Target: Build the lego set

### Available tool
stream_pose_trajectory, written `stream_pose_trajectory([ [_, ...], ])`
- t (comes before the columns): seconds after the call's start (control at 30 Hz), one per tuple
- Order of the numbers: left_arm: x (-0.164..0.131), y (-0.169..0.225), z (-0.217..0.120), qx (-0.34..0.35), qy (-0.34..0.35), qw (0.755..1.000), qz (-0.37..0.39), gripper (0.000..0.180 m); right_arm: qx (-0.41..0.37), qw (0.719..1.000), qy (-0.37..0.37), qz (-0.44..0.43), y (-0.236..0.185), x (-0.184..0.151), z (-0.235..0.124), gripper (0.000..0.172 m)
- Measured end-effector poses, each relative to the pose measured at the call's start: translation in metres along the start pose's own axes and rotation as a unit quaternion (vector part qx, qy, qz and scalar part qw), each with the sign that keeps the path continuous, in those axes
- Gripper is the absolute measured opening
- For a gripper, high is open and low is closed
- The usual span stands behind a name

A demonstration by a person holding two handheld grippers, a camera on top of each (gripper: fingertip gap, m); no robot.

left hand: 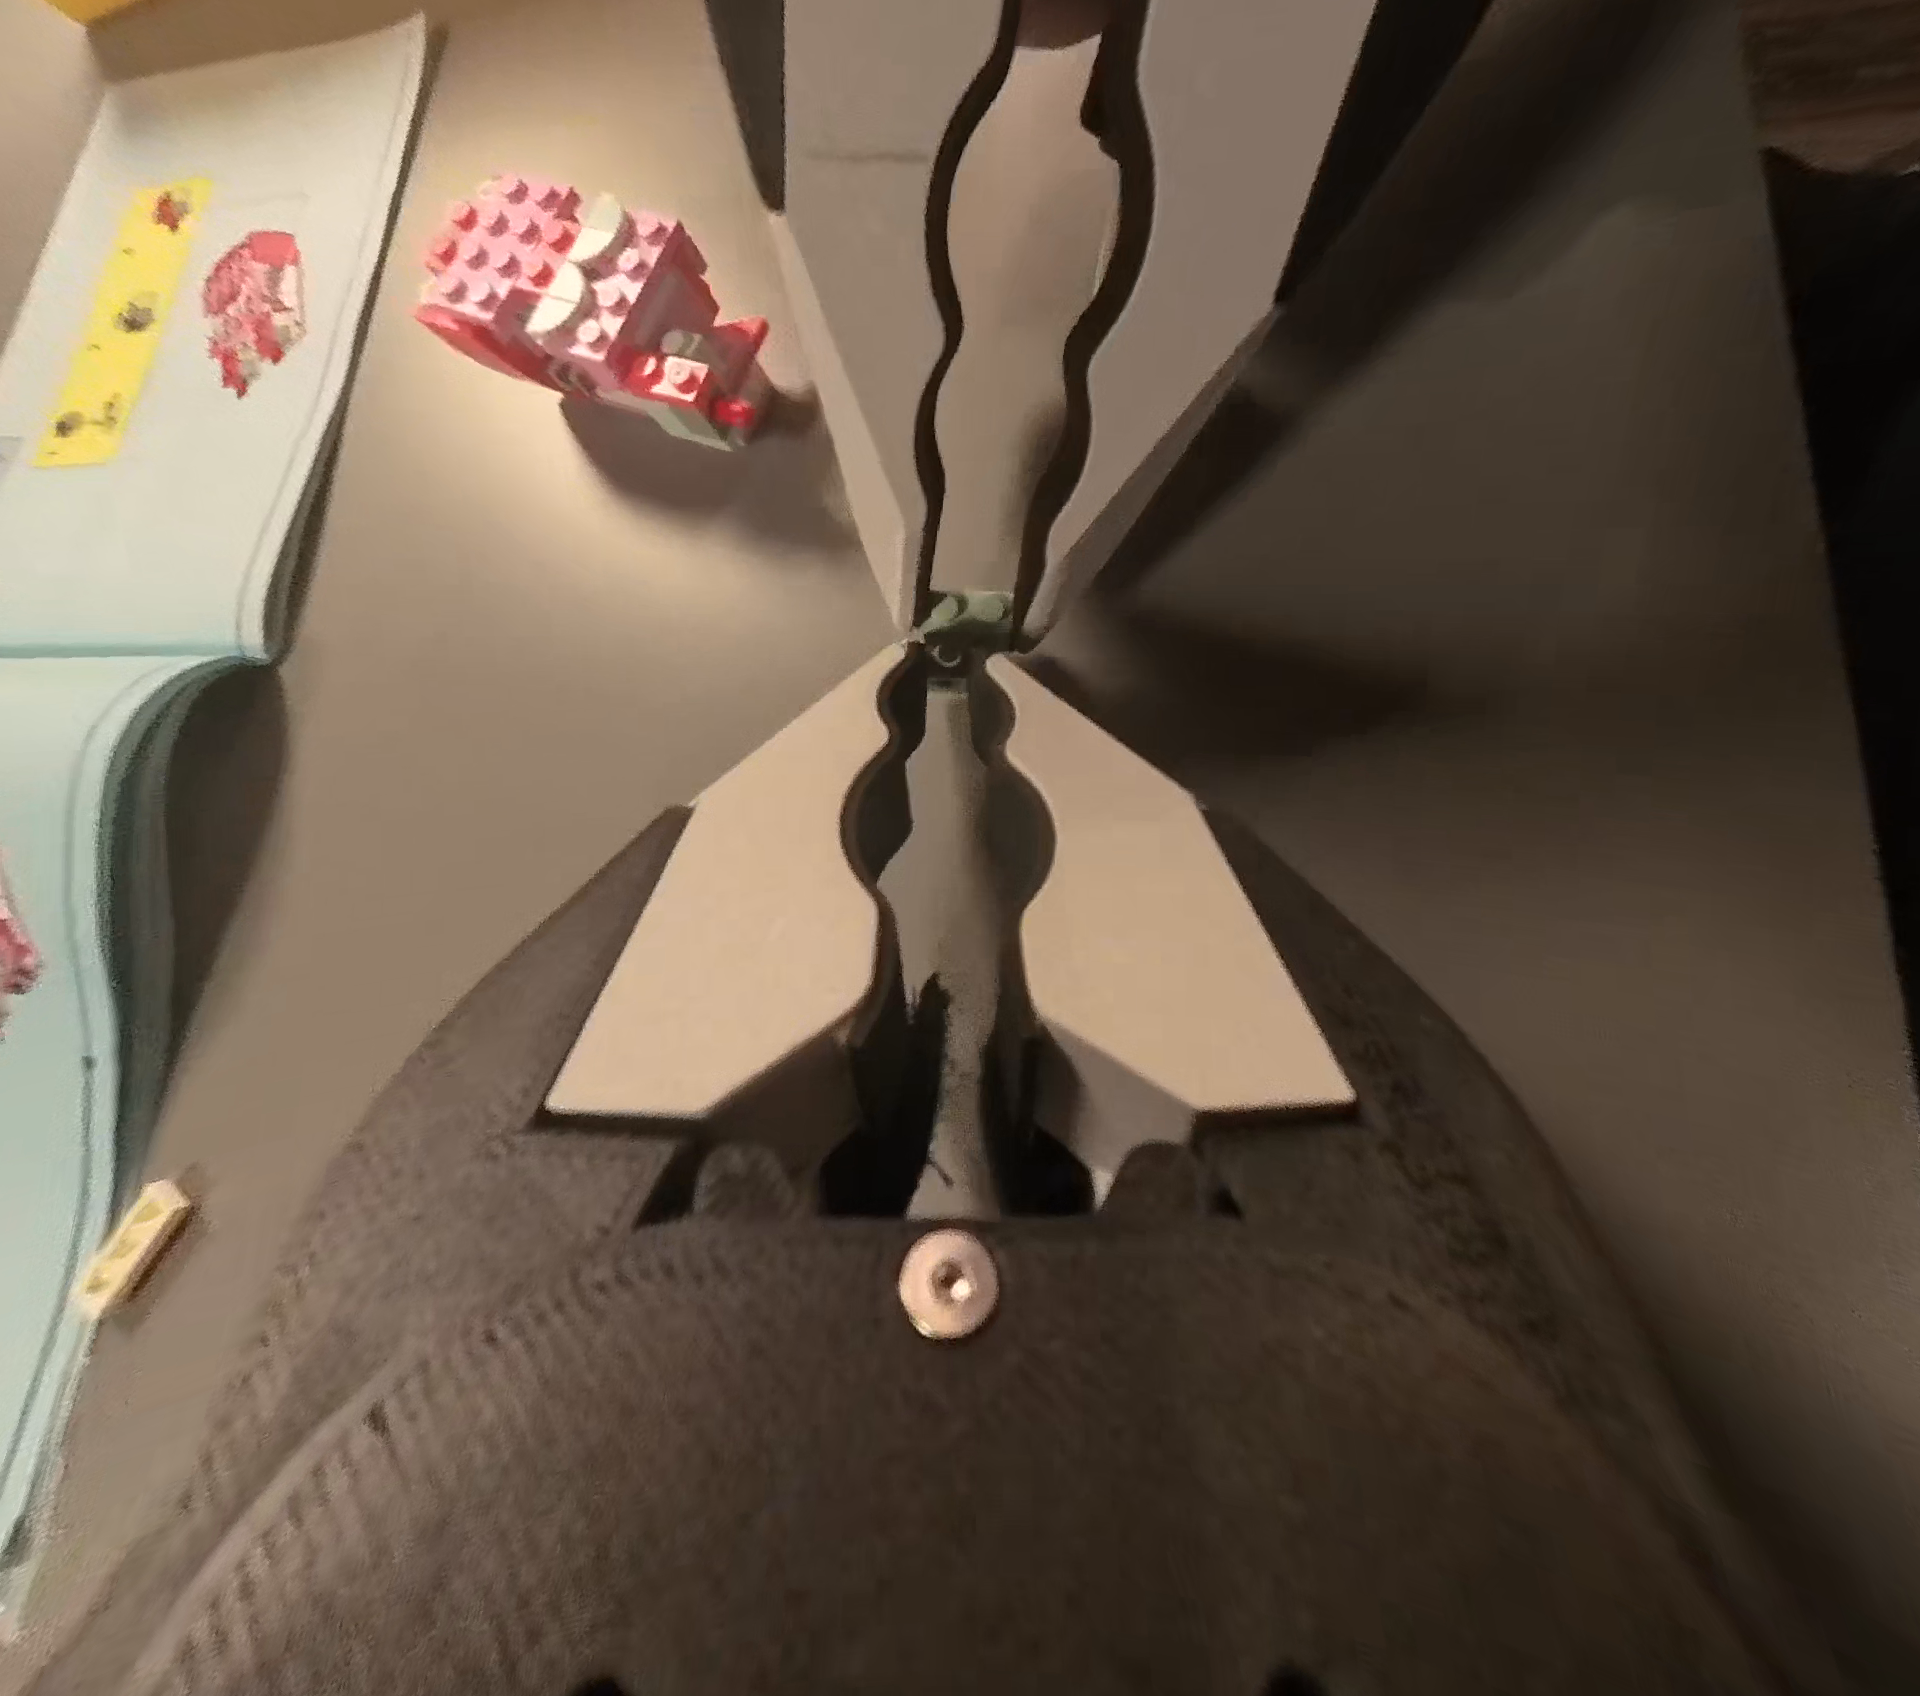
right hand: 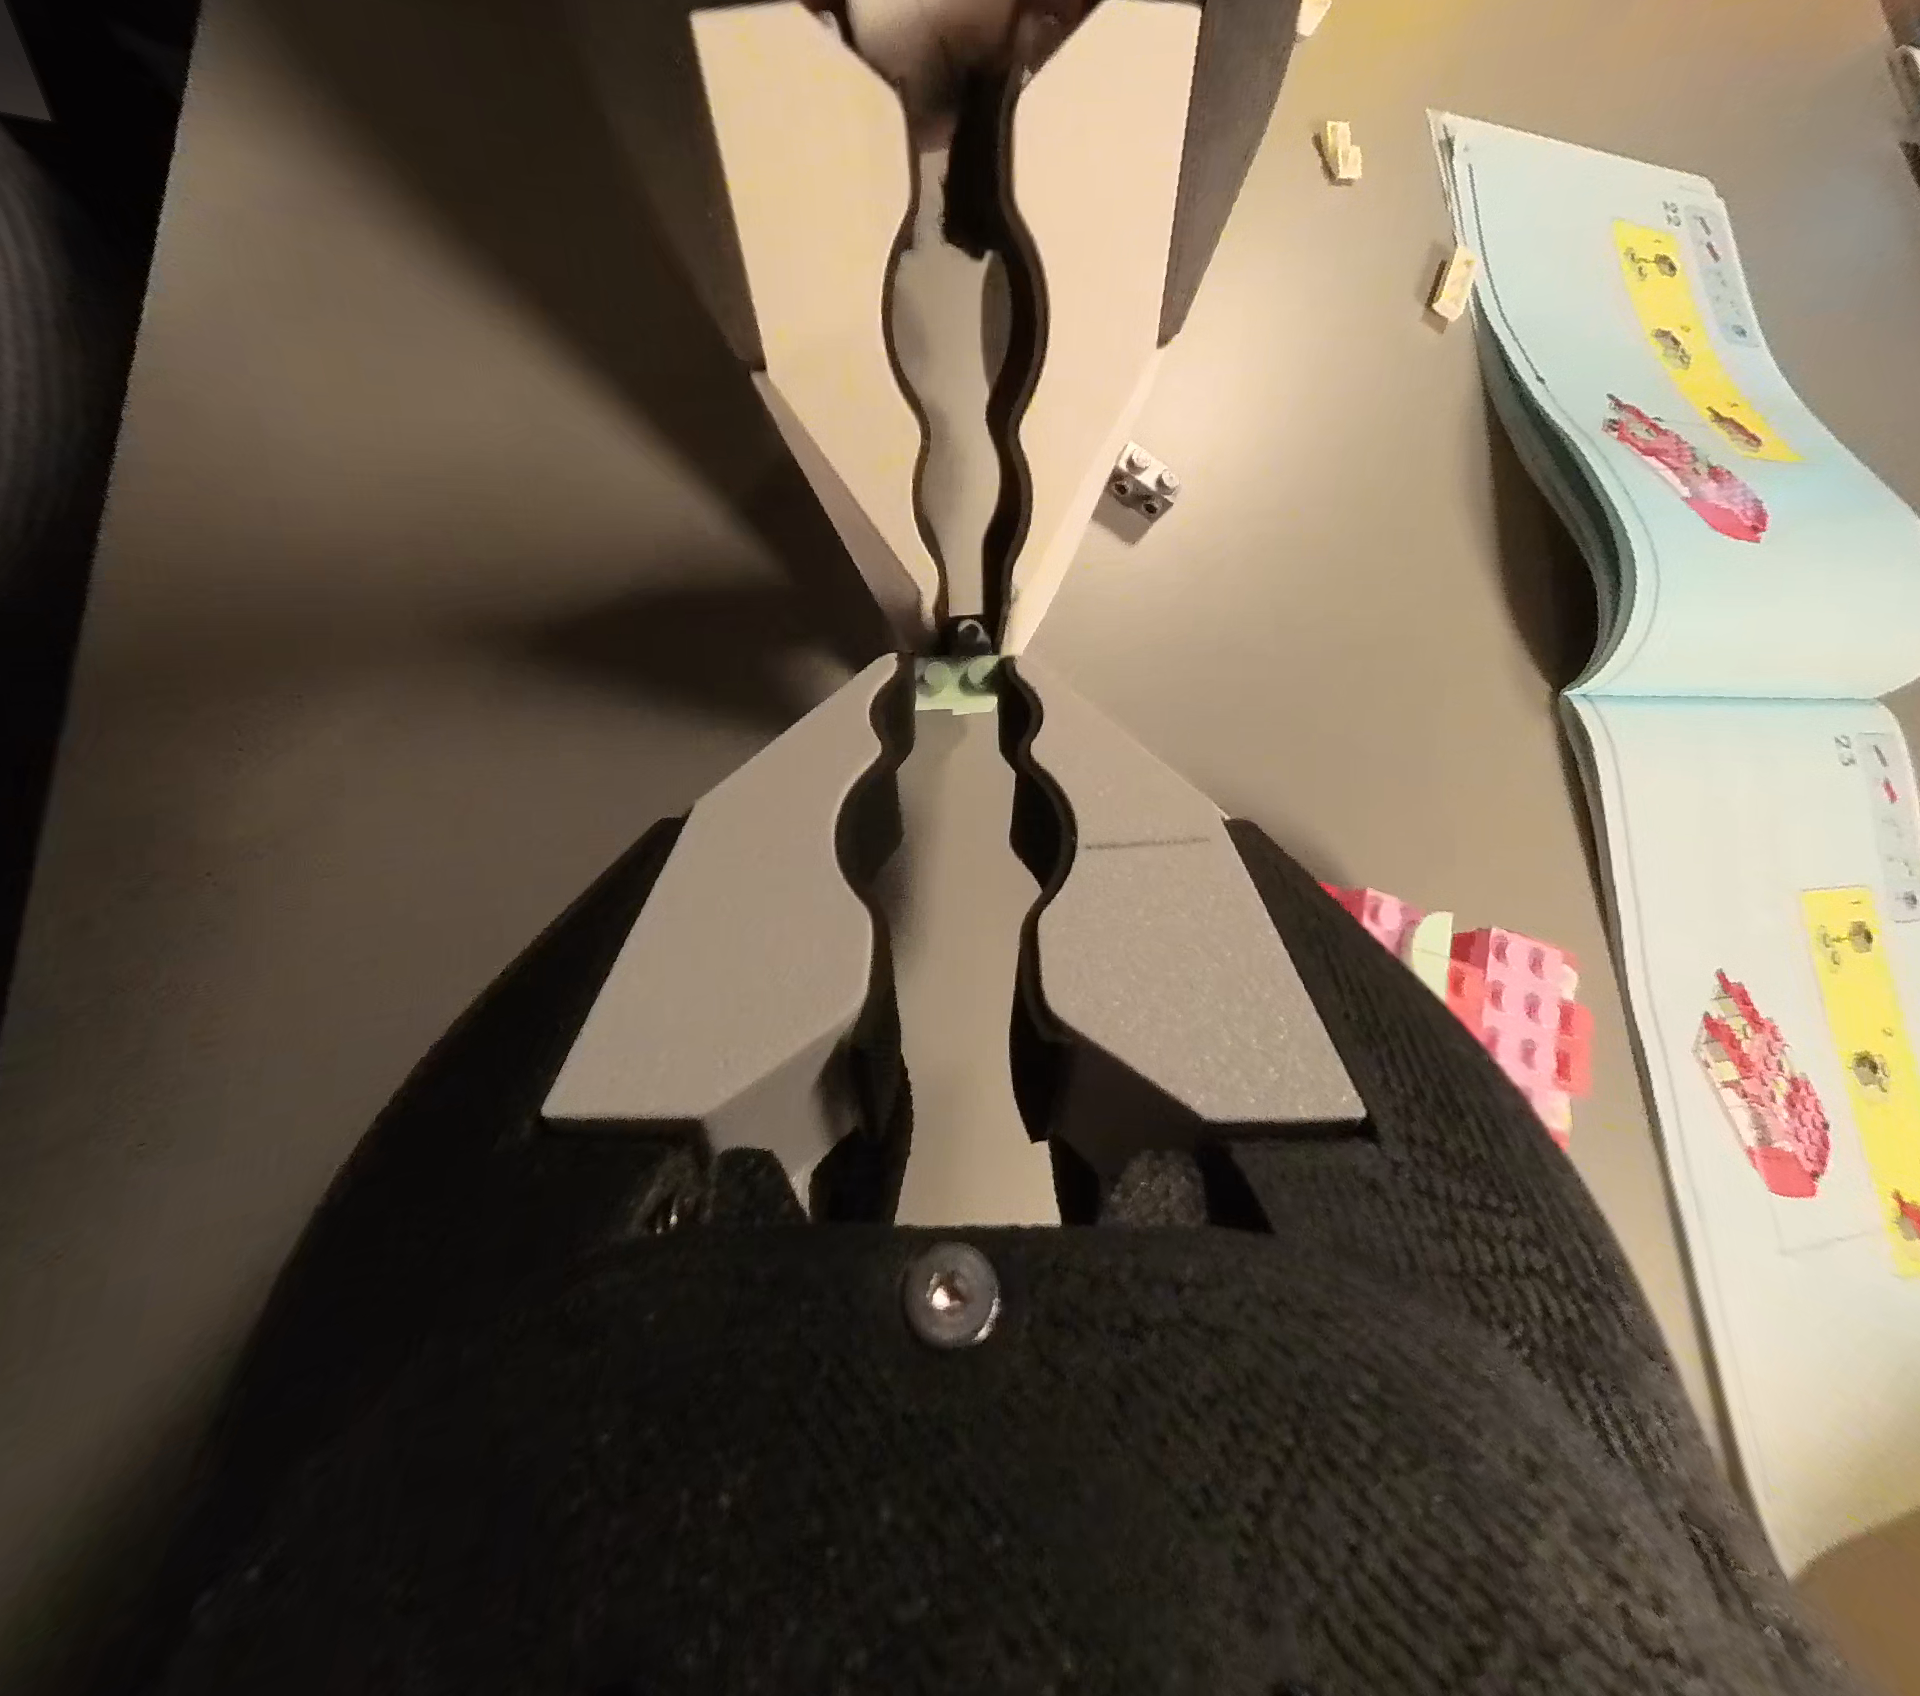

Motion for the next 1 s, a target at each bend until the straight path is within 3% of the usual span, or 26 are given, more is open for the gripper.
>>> stream_pose_trajectory([
  [0.23, -0.0011, 0.0016, 0.0032, -0.076, 0.001, 0.995, -0.059, 0.008, 0.043, 0.996, 0.039, 0.062, 0.0076, -0.0045, -0.0052, 0.014],
  [0.4, -0.0041, 0.0003, 0.0009, -0.093, 0.005, 0.993, -0.076, 0.025, 0.070, 0.994, 0.044, 0.072, 0.0079, -0.0073, -0.0037, 0.014],
  [0.57, -0.0044, 0.0006, 0.0012, -0.104, 0.011, 0.991, -0.080, 0.020, 0.071, 0.995, 0.037, 0.058, 0.0077, -0.0092, -0.0026, 0.015],
  [0.73, -0.0044, 0.0003, 0.0020, -0.098, 0.010, 0.992, -0.078, 0.007, 0.072, 0.996, 0.034, 0.041, 0.0073, -0.0078, -0.0015, 0.015],
  [1.0, -0.0012, 0.0031, -0.0028, -0.053, 0.017, 0.998, -0.010, 0.007, 0.055, 0.997, 0.046, 0.019, 0.0060, -0.0047, -0.0030, 0.015],
])
Point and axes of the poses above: each gripper's, where its closed fingertips meet, z out along the fingers, x out of its top, y = z × x across the jaws, the point moved 6 cm from there along -z, back along the fingers, and after that the axes turned 8 degrees about -y, right-handed, at the moved point
